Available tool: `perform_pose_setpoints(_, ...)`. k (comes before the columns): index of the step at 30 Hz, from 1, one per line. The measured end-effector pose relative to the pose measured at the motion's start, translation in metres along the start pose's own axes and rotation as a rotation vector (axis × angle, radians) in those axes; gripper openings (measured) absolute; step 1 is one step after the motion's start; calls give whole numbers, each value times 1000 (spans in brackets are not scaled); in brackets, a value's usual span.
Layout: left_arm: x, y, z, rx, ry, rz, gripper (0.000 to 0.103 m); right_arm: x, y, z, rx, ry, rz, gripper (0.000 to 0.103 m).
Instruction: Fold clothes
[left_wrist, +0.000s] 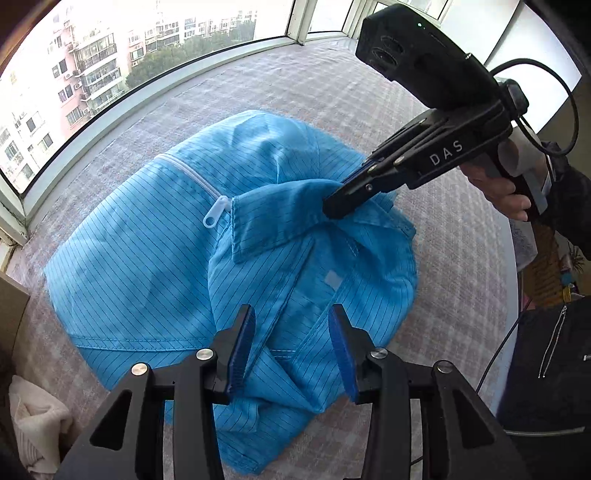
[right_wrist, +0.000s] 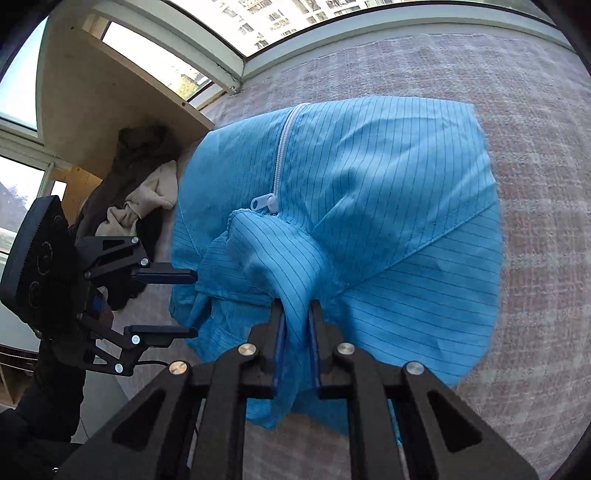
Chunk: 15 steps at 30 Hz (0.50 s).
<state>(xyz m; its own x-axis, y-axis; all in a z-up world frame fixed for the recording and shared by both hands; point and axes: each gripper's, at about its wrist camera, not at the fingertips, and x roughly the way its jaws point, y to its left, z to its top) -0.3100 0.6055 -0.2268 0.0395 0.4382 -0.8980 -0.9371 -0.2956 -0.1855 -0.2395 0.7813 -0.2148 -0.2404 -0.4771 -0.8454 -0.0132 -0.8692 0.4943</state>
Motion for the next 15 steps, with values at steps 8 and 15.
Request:
perform_pose_setpoints(8, 12, 3, 4, 38, 42, -49, 39, -39, 8, -18, -22, -165, -58, 10)
perform_pose_setpoints(15, 21, -7, 9, 138, 63, 2, 40, -19, 2, 6, -65, -160, -89, 3)
